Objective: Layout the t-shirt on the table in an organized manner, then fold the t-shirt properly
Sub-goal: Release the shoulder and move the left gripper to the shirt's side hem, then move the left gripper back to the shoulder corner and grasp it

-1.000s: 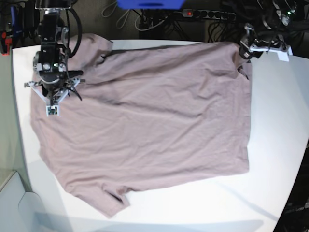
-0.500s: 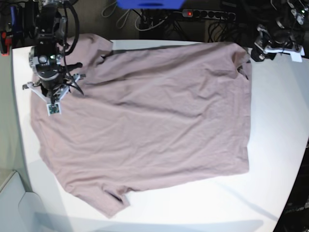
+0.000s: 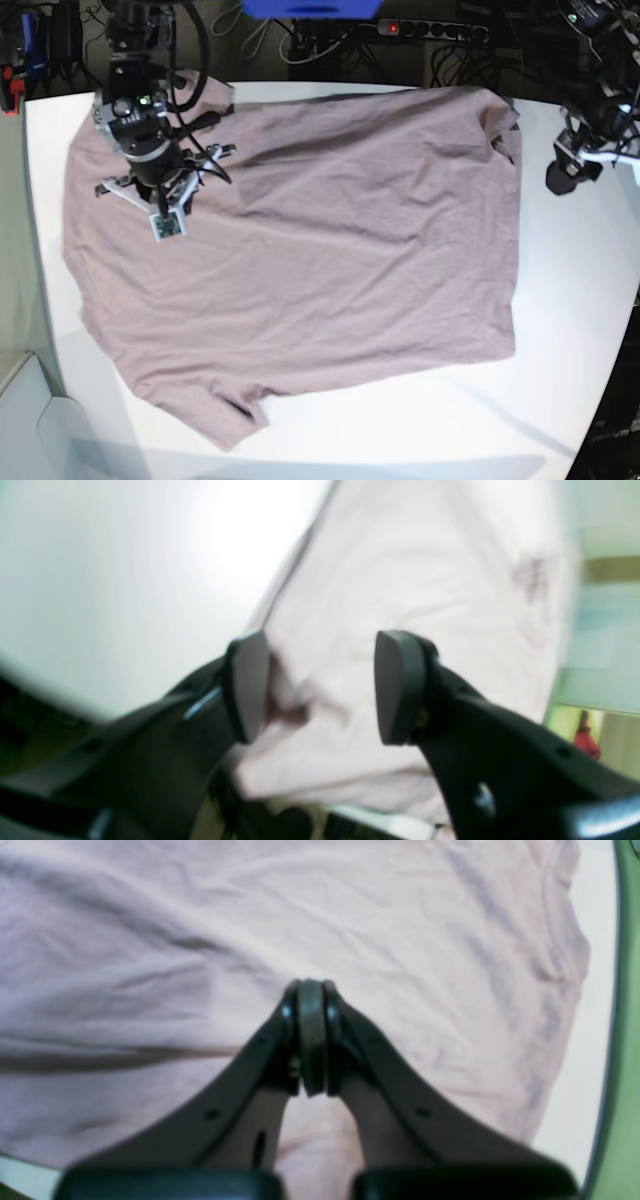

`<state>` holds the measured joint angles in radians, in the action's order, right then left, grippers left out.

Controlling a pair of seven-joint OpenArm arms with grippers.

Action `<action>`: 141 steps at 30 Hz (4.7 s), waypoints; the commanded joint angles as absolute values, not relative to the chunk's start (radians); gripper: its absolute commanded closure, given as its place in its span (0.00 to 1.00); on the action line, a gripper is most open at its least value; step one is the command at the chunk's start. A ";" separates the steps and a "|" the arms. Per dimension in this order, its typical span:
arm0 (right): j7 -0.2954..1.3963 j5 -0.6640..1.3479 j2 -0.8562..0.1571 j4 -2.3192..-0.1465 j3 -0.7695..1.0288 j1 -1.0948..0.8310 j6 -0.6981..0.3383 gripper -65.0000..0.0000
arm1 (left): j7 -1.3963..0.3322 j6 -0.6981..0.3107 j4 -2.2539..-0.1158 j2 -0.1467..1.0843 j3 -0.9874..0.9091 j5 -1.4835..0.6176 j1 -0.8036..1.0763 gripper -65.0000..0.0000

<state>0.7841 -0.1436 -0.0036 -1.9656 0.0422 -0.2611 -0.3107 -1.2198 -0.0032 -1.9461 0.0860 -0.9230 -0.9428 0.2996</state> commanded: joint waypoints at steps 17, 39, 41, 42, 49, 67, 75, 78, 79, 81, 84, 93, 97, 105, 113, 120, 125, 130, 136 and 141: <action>0.765 -0.147 -0.136 -1.988 0.071 -0.358 -0.309 1.00 | -0.892 0.010 -1.069 0.140 -0.403 -0.467 -0.475 1.00; 0.760 -0.147 -0.134 -1.989 0.456 -0.395 -0.311 1.00 | -0.263 0.005 -0.435 0.183 -0.285 -0.031 -0.719 1.00; 0.760 -0.147 -0.137 -1.989 0.479 -0.409 -0.312 1.00 | -0.245 0.005 -0.433 0.183 -0.285 -0.025 -0.748 1.00; 0.760 -0.147 -0.139 -1.989 0.492 -0.415 -0.312 1.00 | -0.234 0.005 -0.433 0.183 -0.285 -0.025 -0.760 1.00; 0.759 -0.147 -0.139 -1.989 0.529 -0.430 -0.312 1.00 | -0.492 0.004 -0.515 0.185 -0.289 -0.036 -0.826 1.00; 0.759 -0.145 -0.139 -1.986 0.526 -0.401 -0.312 1.00 | -0.605 0.002 -0.797 0.165 -0.283 -0.028 -0.453 1.00; 0.759 -0.147 -0.140 -1.989 0.527 -0.433 -0.312 1.00 | -0.318 0.002 -0.495 0.240 -0.157 -0.033 -0.564 1.00; 0.760 -0.147 -0.140 -1.988 0.527 -0.440 -0.312 1.00 | -0.242 0.005 -0.430 0.243 -0.062 -0.033 -0.625 1.00; 0.762 -0.148 -0.140 -1.988 0.529 -0.440 -0.312 1.00 | -0.232 0.007 -0.420 0.243 -0.042 -0.033 -0.645 1.00; 0.762 -0.148 -0.140 -1.988 0.529 -0.460 -0.312 1.00 | -0.222 0.007 -0.409 0.243 -0.025 -0.030 -0.674 1.00; 0.760 -0.148 -0.140 -1.989 0.529 -0.479 -0.312 1.00 | -0.208 0.007 -0.414 0.243 -0.019 -0.028 -0.708 1.00; 0.760 -0.148 -0.137 -1.989 0.529 -0.479 -0.312 1.00 | -0.309 0.002 -0.539 0.305 -0.028 -0.045 -0.739 1.00; 0.759 -0.145 -0.136 -1.989 0.519 -0.470 -0.312 1.00 | -0.555 0.002 -0.789 0.367 -0.028 -0.214 -0.639 1.00; 0.760 -0.143 -0.119 -1.986 0.479 -0.415 -0.312 1.00 | -0.905 0.010 -1.346 0.509 -0.096 -0.598 -0.306 1.00; 0.765 -0.143 -0.067 -1.983 0.498 -0.352 -0.312 1.00 | -1.020 0.001 -1.715 0.455 -0.492 -0.624 0.097 0.96; 0.762 -0.142 -0.065 -1.980 0.498 -0.321 -0.314 1.00 | -1.067 0.001 -1.960 0.414 -0.661 -0.624 0.383 0.49; 0.760 -0.142 -0.068 -1.979 0.498 -0.320 -0.314 1.00 | -1.058 -0.001 -1.962 0.377 -0.688 -0.622 0.518 0.47; 0.760 -0.142 -0.065 -1.979 0.499 -0.320 -0.372 1.00 | -1.046 -0.001 -1.913 0.366 -0.687 -0.622 0.553 0.47; 0.763 -0.142 -0.064 -1.966 0.504 -0.320 -0.417 1.00 | -0.992 -0.001 -1.837 0.367 -0.661 -0.550 0.519 0.47; 0.760 -0.142 -0.064 -1.939 0.506 -0.326 -0.418 1.00 | -0.993 -0.127 -1.785 0.360 -0.624 -0.475 0.446 0.47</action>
<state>0.7807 -0.1421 -0.0525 -1.9198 0.4999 -0.3279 -0.4152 -1.0031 -0.1295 -1.7721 0.3447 -0.6140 -0.4728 0.4427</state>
